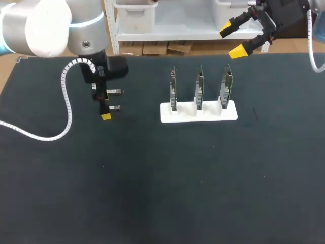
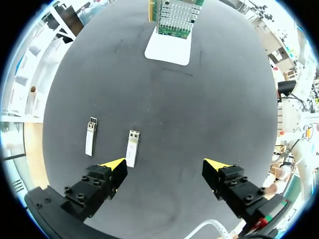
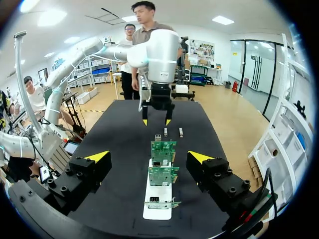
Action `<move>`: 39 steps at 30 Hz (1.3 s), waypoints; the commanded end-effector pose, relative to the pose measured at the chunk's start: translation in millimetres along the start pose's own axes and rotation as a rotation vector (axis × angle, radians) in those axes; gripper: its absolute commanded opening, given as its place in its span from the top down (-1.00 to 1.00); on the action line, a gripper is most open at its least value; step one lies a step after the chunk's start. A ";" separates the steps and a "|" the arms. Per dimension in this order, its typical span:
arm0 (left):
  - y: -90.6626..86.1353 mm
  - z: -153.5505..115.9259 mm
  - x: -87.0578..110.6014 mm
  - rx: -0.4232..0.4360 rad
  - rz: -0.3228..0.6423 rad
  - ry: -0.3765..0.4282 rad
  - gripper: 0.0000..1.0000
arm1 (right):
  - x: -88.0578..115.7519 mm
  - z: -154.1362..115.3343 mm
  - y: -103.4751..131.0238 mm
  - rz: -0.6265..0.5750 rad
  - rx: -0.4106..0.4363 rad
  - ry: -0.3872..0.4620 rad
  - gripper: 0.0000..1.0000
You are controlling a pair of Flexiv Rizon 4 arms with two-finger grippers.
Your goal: Pick up the optical module with the left hand, and insert it into the network port with the right hand.
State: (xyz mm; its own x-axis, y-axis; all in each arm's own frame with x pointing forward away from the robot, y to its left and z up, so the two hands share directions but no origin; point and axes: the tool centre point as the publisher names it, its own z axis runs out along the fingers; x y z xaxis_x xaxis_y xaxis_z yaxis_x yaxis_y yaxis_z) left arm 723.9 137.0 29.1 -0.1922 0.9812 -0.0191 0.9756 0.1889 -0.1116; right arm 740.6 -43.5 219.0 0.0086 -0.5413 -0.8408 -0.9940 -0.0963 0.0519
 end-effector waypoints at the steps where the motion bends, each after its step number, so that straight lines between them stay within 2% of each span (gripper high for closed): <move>1: -4.8 6.0 -2.6 -0.014 -0.003 0.031 -1.00 | -0.3 0.1 0.0 0.001 0.000 0.001 -1.00; 14: 1.7 16.5 2.7 -0.023 -0.012 0.044 -1.00 | -0.3 0.1 0.0 0.001 0.000 0.001 -1.00; 22: 3.6 8.9 2.7 -0.010 0.017 0.034 -1.00 | -0.3 0.1 0.0 0.001 0.000 0.001 -1.00; 39: 5.2 9.4 3.4 -0.013 0.013 0.028 -1.00 | -0.3 0.1 0.0 0.001 0.000 0.001 -1.00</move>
State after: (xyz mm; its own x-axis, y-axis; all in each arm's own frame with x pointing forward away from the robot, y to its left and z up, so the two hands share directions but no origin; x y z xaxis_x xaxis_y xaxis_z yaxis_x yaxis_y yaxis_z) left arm 725.0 139.7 19.7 -0.1759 0.9843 0.0110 0.9794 0.1761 -0.0987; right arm 740.6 -43.5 218.9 0.0085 -0.5413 -0.8408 -0.9940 -0.0964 0.0519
